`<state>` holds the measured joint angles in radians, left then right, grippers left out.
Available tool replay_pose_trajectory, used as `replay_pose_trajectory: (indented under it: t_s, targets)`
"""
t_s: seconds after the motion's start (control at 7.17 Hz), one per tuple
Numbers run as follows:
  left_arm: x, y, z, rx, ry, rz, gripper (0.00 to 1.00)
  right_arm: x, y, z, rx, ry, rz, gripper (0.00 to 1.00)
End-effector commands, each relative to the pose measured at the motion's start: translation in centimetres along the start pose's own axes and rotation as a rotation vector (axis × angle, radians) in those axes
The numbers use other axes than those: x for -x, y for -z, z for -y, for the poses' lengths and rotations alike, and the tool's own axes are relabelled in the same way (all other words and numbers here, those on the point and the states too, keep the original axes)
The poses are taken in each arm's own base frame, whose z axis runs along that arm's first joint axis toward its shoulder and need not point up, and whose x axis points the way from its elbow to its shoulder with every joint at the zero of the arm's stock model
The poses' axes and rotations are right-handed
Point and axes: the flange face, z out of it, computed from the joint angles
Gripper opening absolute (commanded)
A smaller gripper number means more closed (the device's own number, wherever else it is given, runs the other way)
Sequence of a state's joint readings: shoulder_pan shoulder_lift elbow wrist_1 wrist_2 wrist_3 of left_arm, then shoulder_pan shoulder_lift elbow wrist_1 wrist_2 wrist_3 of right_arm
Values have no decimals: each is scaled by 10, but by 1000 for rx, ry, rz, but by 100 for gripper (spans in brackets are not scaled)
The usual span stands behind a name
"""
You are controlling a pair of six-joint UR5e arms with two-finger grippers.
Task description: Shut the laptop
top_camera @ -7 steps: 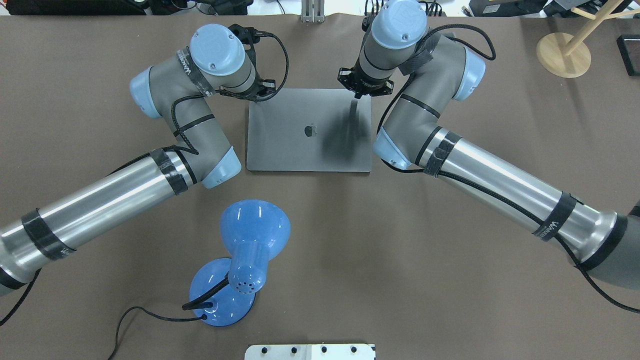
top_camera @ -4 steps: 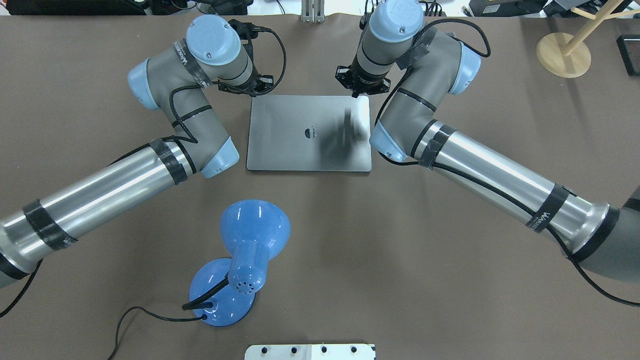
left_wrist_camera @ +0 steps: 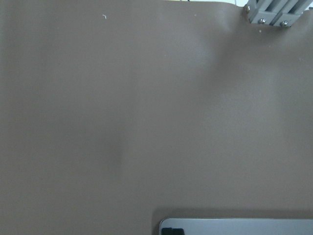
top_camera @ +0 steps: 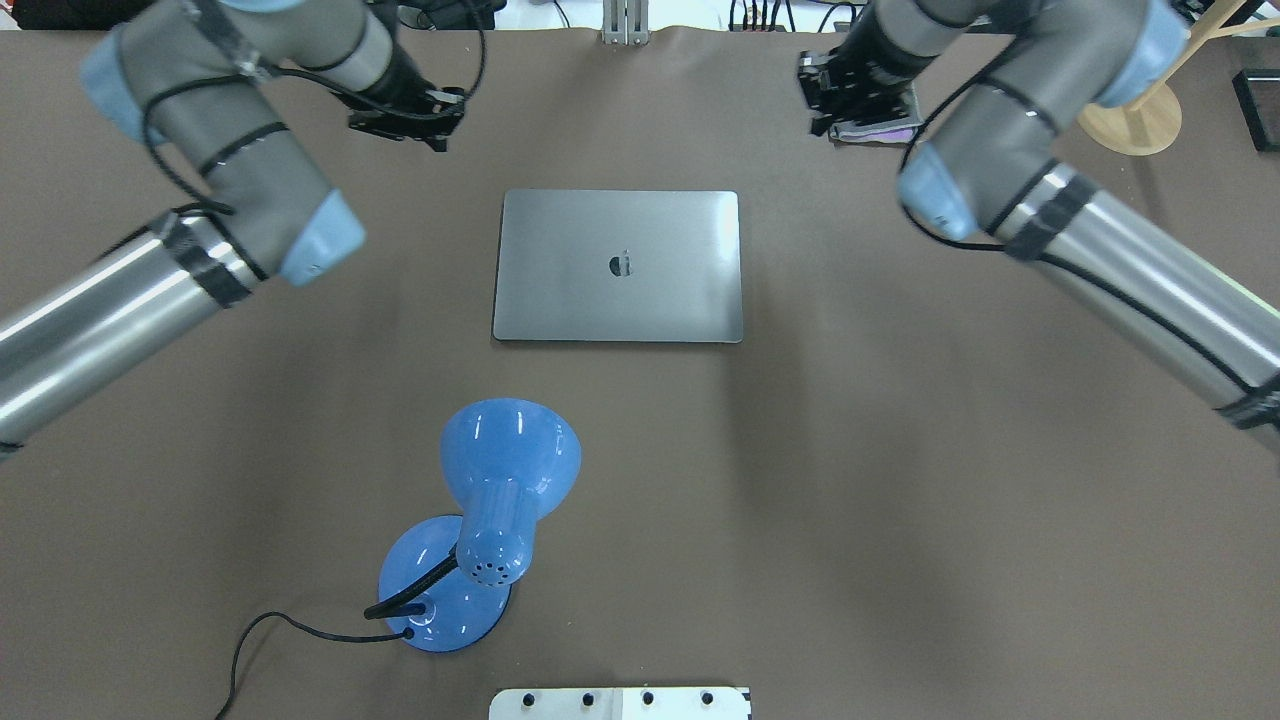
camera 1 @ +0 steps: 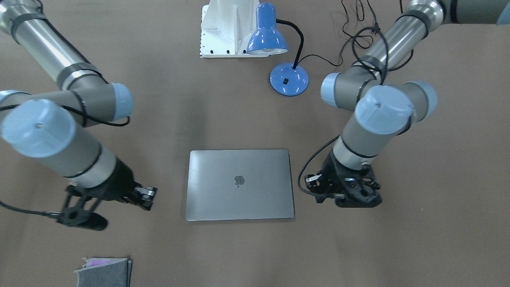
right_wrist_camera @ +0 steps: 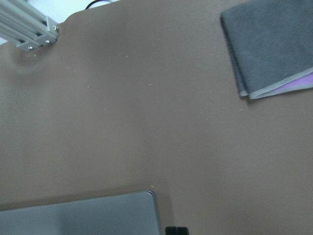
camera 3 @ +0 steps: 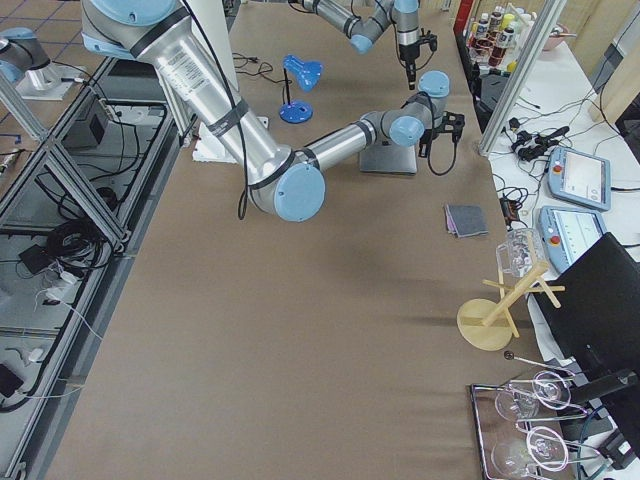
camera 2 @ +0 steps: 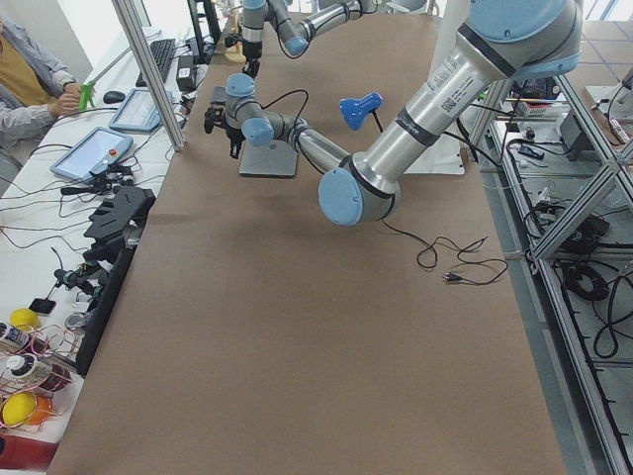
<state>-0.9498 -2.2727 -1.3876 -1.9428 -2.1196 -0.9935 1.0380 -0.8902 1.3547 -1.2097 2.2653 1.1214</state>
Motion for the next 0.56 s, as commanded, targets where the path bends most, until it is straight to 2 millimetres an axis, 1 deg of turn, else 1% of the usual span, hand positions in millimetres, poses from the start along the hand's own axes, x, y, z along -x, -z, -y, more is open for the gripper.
replay_pose_trajectory:
  t_s: [0.0, 0.14, 0.28, 0.42]
  targets:
    - [102, 117, -34, 36, -60, -16, 0, -148, 120, -4, -6, 90, 9, 0]
    - [162, 166, -55, 64, -138, 32, 0, -221, 156, -20, 0, 140, -5, 0]
    - [229, 212, -67, 67, -189, 93, 0, -292, 177, -50, 0, 184, -40, 0]
    - [298, 235, -83, 73, -225, 137, 0, -354, 190, -70, -2, 217, -70, 0]
